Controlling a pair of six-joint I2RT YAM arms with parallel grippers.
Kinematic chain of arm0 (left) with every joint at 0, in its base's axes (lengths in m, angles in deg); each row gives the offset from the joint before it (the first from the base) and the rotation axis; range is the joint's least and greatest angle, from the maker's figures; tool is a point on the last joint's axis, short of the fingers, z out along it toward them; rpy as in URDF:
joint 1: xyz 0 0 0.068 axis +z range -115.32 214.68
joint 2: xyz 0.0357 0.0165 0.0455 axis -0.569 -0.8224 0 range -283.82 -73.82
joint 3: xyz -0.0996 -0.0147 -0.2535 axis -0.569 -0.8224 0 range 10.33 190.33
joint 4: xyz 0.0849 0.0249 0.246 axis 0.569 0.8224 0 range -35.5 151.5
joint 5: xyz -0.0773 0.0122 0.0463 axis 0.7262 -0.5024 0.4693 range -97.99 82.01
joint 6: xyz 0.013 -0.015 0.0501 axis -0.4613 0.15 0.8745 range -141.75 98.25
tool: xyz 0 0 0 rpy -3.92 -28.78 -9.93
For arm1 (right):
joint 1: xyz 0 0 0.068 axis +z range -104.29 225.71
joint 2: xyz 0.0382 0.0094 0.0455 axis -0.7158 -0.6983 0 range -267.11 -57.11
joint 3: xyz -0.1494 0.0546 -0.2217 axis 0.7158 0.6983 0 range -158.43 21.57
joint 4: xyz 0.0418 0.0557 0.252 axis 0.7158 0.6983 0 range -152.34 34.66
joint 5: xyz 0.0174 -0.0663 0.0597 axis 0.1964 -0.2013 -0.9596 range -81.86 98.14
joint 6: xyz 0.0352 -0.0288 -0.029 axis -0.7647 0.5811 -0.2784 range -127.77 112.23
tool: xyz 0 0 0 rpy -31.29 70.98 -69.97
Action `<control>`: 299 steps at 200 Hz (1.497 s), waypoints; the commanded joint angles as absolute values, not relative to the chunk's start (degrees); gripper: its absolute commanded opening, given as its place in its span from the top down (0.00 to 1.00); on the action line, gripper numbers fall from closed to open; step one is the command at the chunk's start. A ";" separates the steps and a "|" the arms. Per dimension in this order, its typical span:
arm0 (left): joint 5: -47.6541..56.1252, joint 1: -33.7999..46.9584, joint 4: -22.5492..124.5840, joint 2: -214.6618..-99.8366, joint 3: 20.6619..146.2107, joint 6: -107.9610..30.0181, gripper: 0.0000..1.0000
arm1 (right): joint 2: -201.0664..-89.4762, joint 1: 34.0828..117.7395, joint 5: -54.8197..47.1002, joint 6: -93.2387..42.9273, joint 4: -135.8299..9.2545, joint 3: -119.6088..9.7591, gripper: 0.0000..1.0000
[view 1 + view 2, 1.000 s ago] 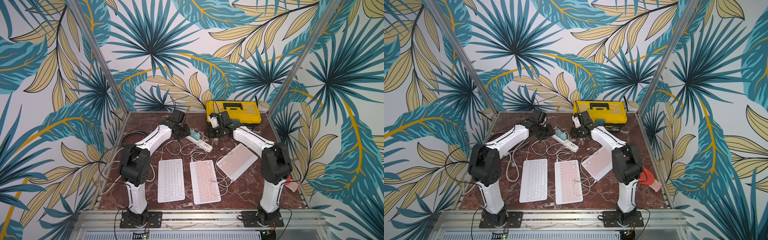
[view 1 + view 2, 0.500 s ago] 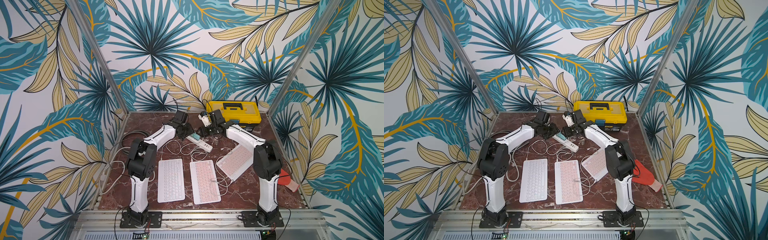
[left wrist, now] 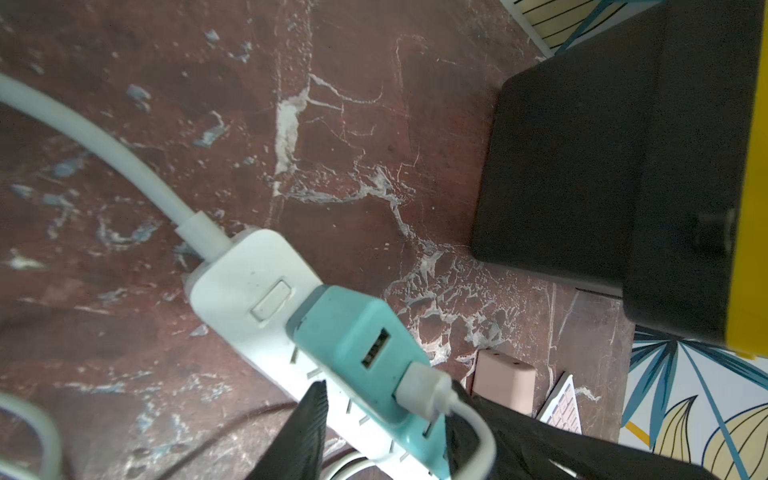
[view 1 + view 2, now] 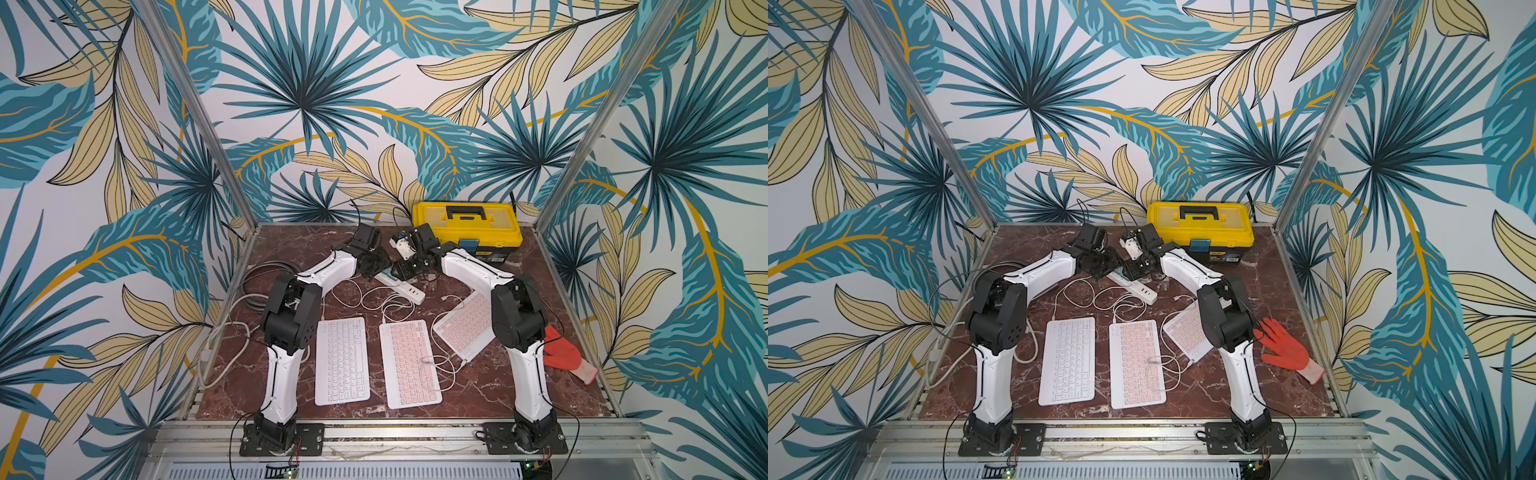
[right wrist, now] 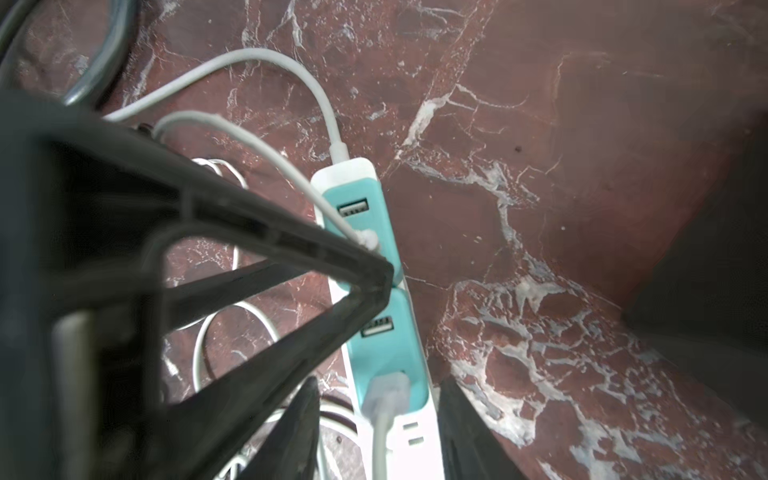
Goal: Unplug the wireless keyboard
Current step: Remove the plug from the socket.
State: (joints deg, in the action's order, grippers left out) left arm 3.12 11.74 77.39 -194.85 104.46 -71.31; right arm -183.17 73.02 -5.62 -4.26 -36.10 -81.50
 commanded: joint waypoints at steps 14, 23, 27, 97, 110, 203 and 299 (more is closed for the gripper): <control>-1.75 12.09 77.44 -191.65 100.89 -71.50 0.59 | -186.33 73.13 -5.93 -3.11 -34.20 -84.72 0.54; -1.90 12.19 77.44 -191.51 100.26 -71.58 0.59 | -186.59 73.13 -6.01 -3.18 -34.54 -84.87 0.55; -1.91 12.29 77.44 -191.47 100.04 -71.79 0.58 | -186.74 73.13 -5.96 -3.20 -34.76 -84.87 0.55; -0.43 12.52 76.83 -186.44 97.70 -71.16 0.55 | -187.98 73.09 -6.54 -3.47 -34.89 -85.31 0.63; -0.53 12.45 76.78 -184.90 96.96 -71.23 0.52 | -188.19 73.08 -6.36 -3.77 -35.25 -85.15 0.66; -0.09 12.77 76.43 -187.64 96.29 -74.40 0.61 | -187.19 74.25 -3.34 -2.21 -37.11 -83.37 0.74; -3.65 13.13 73.84 -194.82 97.44 -81.53 0.68 | -186.94 75.28 -3.17 -3.46 -37.15 -82.74 0.74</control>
State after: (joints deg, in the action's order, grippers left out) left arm -1.64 12.70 75.65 -193.93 97.05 -79.57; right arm -186.66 74.31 -3.67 -2.80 -37.17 -84.10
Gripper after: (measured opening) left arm 0.321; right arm 0.304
